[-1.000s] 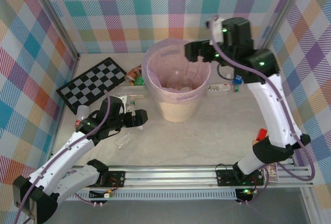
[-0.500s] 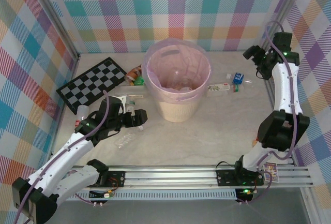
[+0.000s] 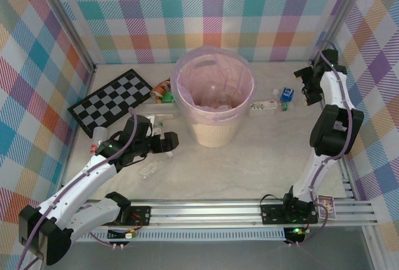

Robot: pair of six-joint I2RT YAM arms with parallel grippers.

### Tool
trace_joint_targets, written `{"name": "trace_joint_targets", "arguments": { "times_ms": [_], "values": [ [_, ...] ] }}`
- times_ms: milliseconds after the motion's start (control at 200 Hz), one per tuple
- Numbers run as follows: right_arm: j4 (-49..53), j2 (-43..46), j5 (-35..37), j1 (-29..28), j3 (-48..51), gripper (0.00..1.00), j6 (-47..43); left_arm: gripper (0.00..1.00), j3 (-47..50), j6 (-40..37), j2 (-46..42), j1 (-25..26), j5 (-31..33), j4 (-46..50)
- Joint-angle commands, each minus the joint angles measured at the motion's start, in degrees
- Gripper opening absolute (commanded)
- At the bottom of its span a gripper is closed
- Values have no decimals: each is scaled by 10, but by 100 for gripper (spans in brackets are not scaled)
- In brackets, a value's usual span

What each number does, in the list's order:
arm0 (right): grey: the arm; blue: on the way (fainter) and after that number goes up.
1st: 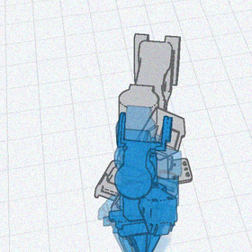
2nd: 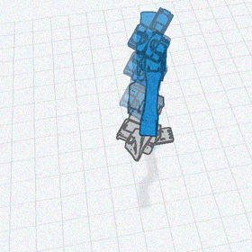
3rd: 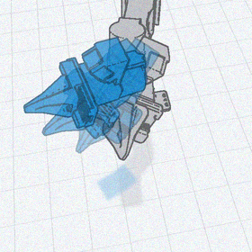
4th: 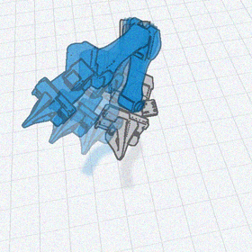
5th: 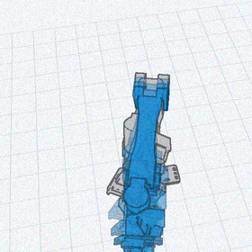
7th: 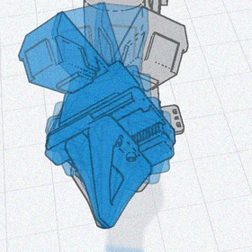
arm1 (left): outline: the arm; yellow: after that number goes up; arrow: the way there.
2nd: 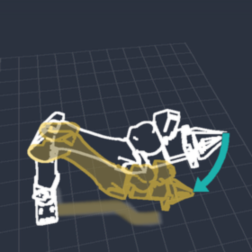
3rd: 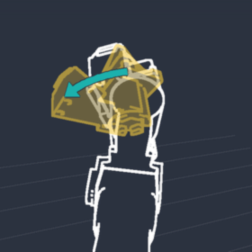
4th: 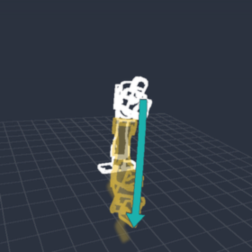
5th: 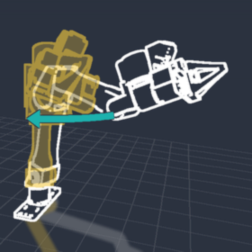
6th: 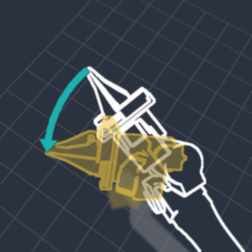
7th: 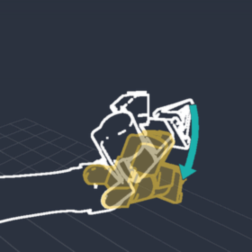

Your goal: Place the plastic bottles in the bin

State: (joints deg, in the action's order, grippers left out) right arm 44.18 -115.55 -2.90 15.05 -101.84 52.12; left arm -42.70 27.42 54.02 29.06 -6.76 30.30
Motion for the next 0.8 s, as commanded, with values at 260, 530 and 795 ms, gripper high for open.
{"name": "trace_joint_targets", "arguments": {
  "times_ms": [260,530,795],
  "values": [
    [-3,-97,28,5,-66,99,77,98,-20,-13,3,-4,18,17],
    [7,-149,20,5,-87,99,104,98,-24,-15,17,-4,20,14],
    [-4,-157,23,6,-72,90,108,98,-29,-18,27,-4,18,11]
  ]
}}
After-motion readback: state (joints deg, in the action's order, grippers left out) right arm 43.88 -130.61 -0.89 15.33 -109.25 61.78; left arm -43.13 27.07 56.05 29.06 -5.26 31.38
